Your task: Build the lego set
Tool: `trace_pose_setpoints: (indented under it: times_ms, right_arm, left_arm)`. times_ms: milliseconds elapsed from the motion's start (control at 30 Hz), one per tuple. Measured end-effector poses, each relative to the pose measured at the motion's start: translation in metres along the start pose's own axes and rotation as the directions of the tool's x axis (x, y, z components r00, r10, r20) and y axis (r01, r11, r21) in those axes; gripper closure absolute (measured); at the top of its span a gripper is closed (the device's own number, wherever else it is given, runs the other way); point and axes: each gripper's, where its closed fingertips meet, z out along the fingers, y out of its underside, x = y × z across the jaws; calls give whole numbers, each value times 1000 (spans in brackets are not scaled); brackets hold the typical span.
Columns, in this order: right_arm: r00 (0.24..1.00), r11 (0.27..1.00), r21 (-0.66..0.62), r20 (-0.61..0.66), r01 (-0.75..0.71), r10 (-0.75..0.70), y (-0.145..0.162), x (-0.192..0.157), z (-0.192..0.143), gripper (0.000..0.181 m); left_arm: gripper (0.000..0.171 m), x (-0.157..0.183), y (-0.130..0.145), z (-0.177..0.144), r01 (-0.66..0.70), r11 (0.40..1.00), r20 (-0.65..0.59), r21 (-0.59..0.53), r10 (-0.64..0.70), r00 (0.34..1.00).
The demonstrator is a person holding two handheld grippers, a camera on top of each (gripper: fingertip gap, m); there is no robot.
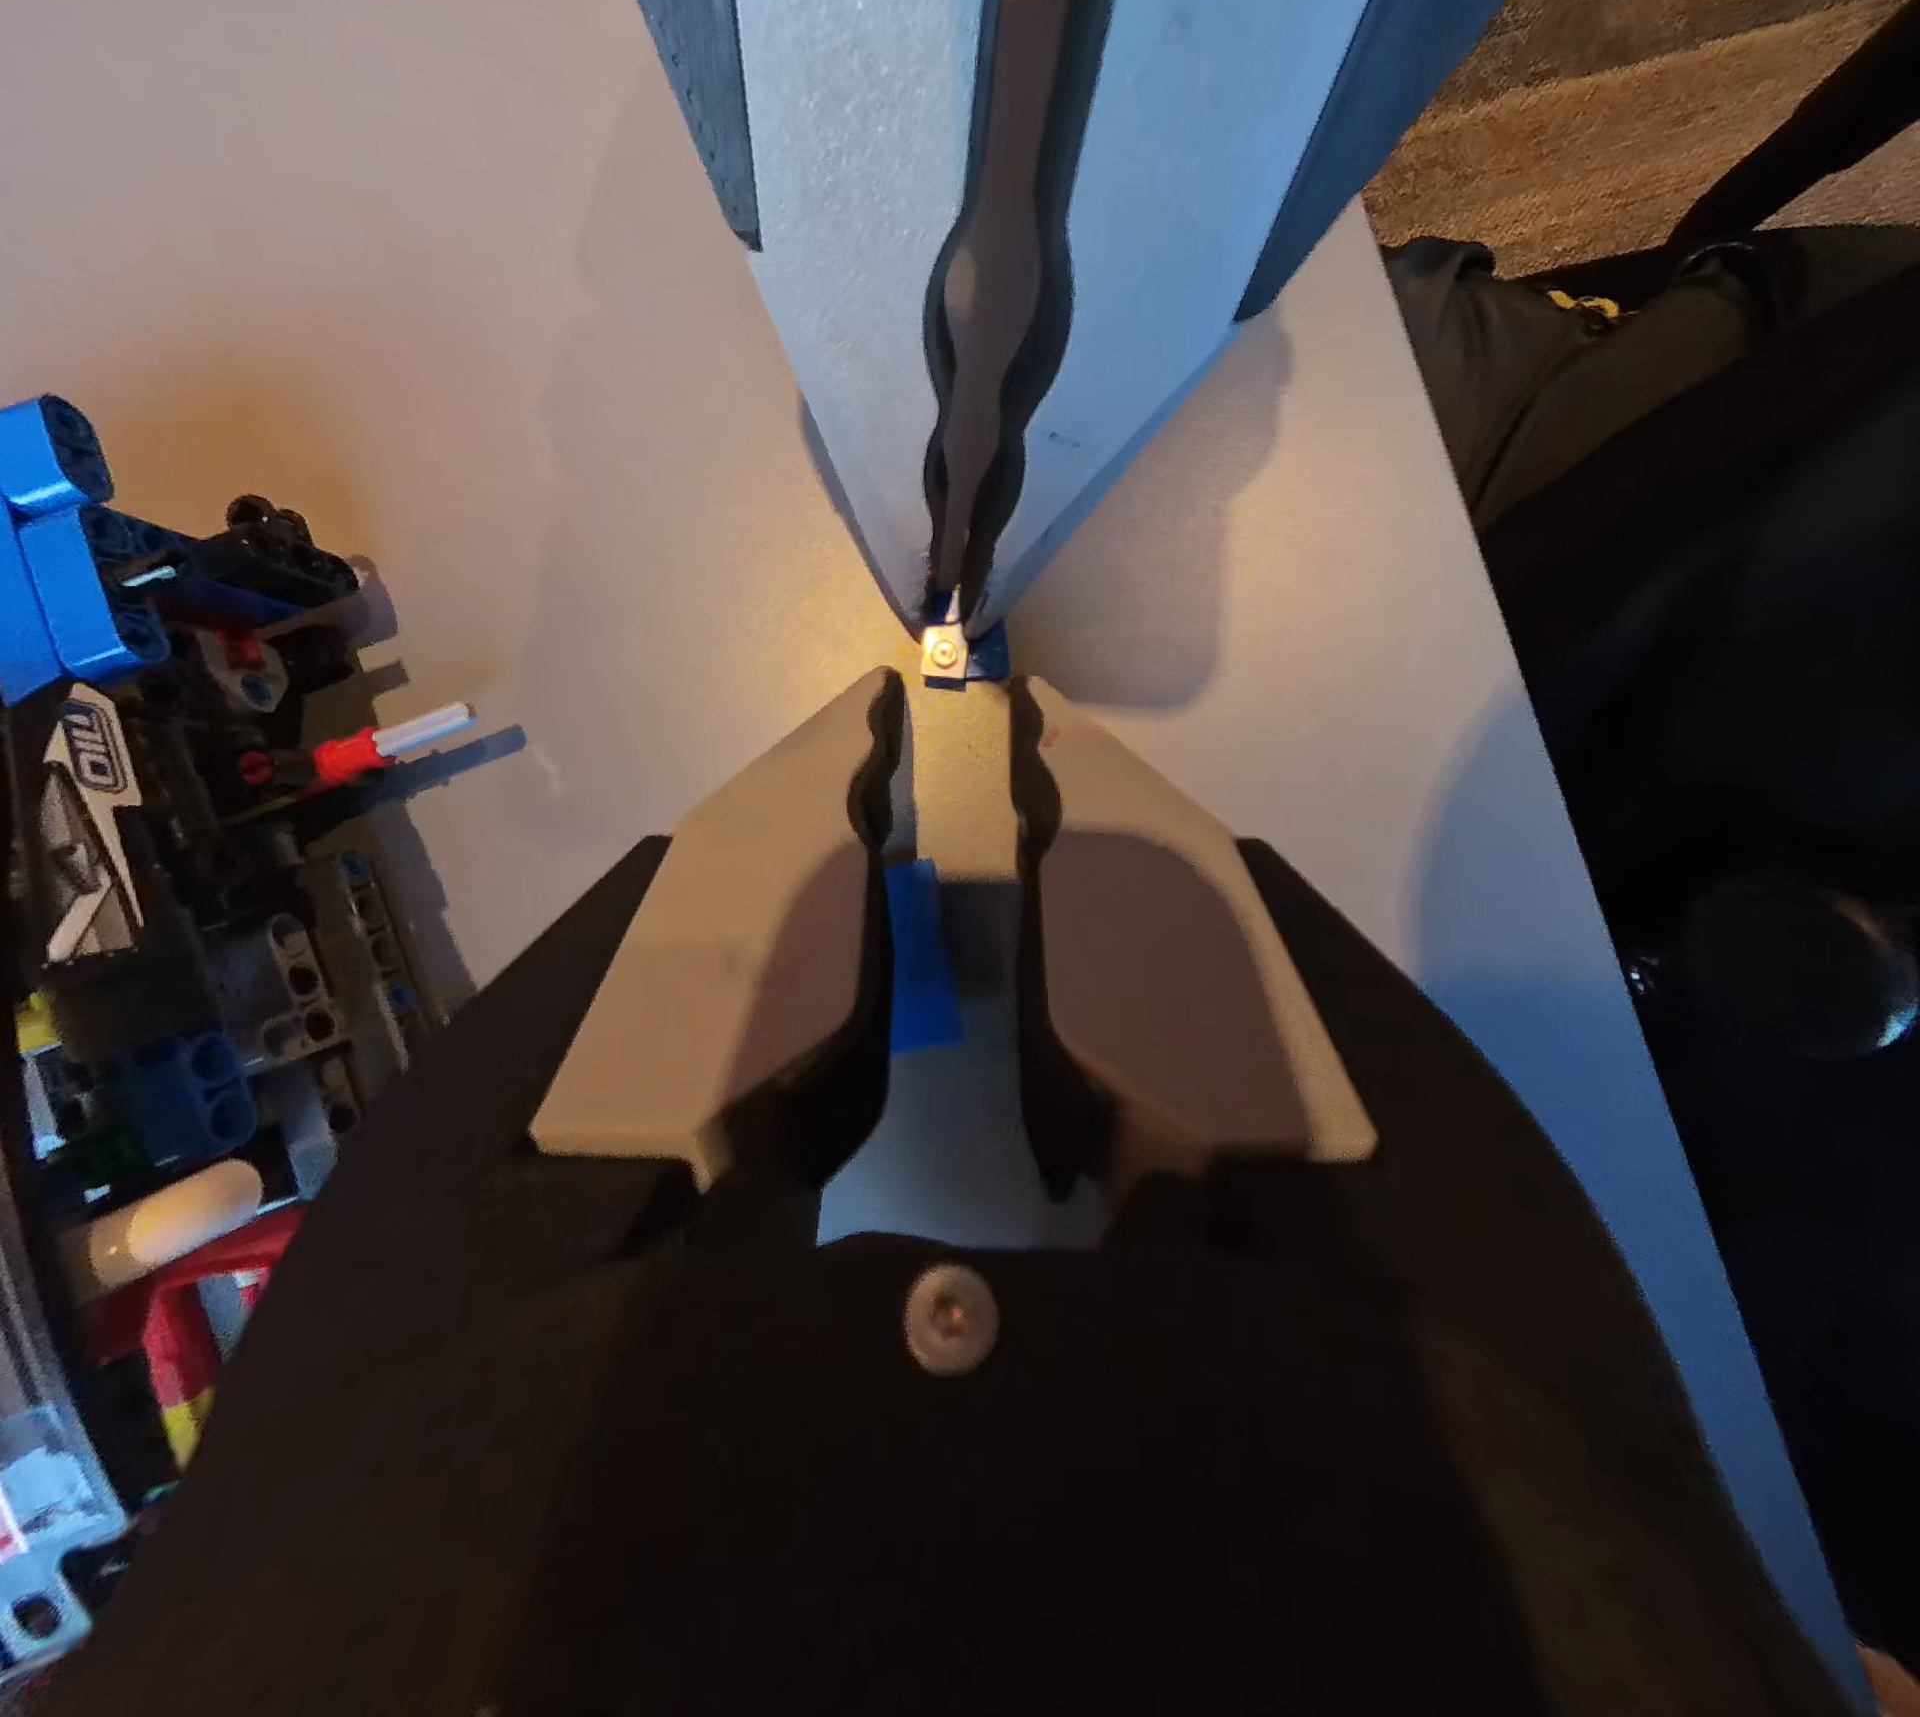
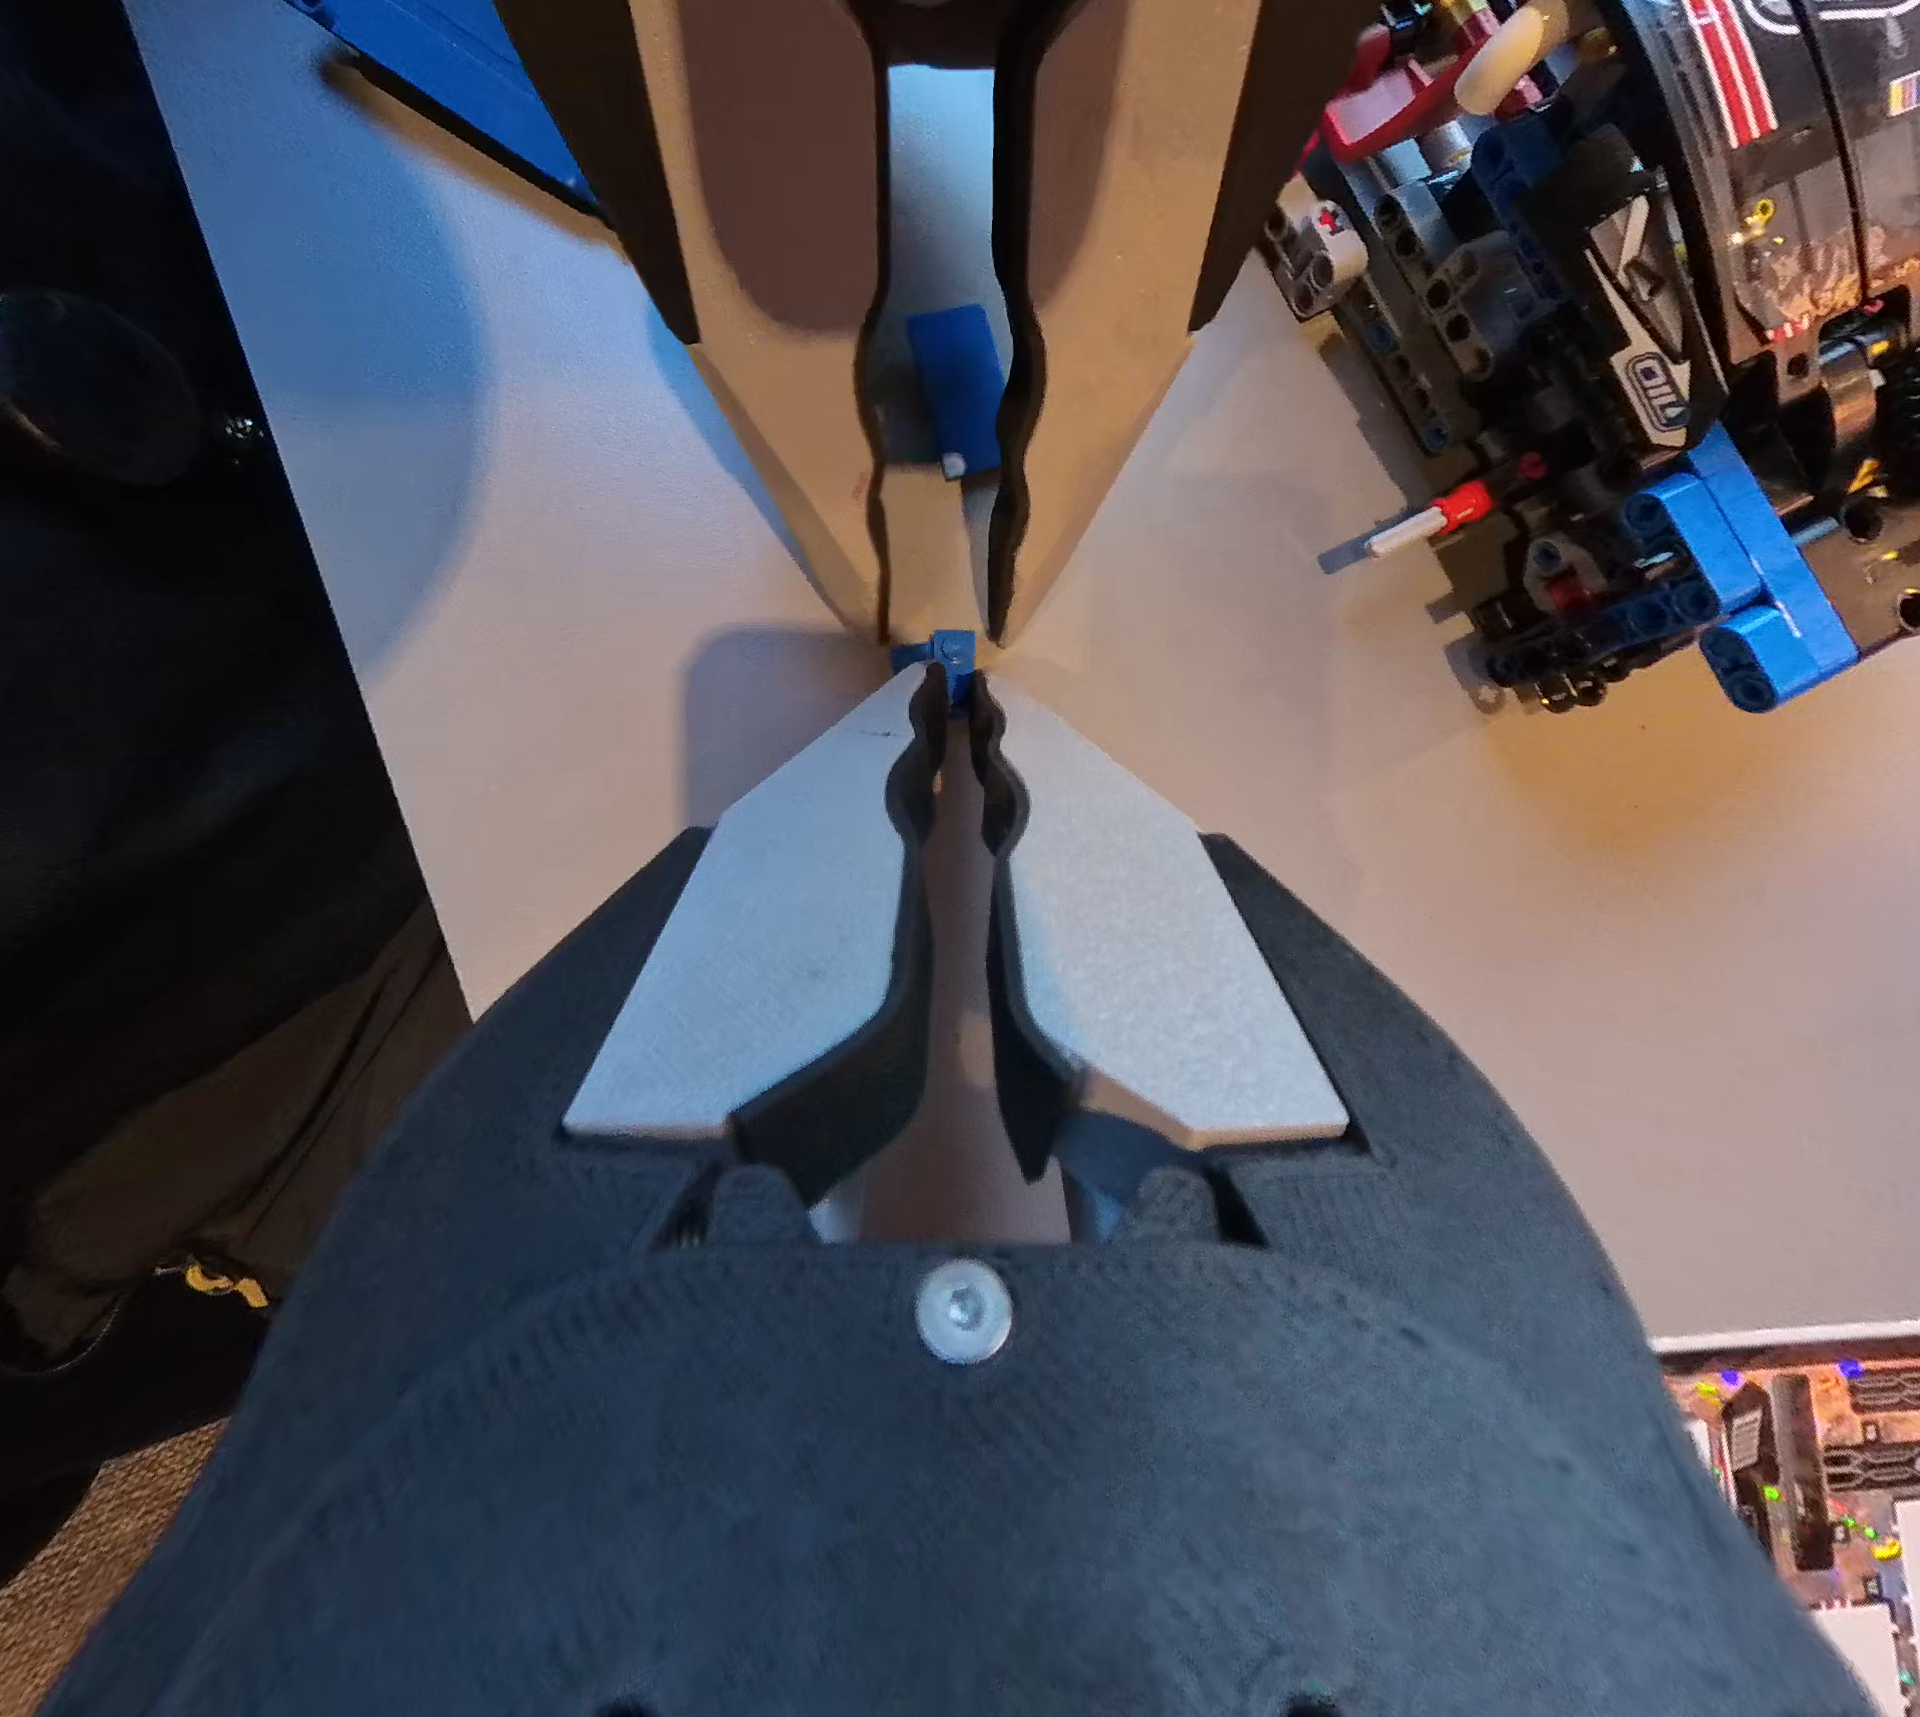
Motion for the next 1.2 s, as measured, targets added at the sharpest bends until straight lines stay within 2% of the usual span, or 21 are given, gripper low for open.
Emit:
trace_pose_setpoints:
  times_ms: [167, 300, 867, 1200]
  right_arm:
    - [1000, 1000, -14, 18, 24, -24, 0, 0, -1, 181]
    - [998, 998, -34, 28, 53, -52, 2, 0, -2, 181]
    - [978, 977, -91, 99, 192, -183, 0, 0, 0, 181]
    - [979, 976, -139, 142, 168, -148, 1, -1, 1, 180]
  left_arm:
    - [151, 2, -4, 2, 10, 1000, -13, 13, -10, 1000]
    - [158, 2, -6, 4, -9, 1000, -20, 13, 9, 1000]
    - [158, 2, -6, 4, -14, 997, -61, 69, 18, 998]
    - [158, 2, -6, 4, -16, 996, -56, 89, 21, 998]
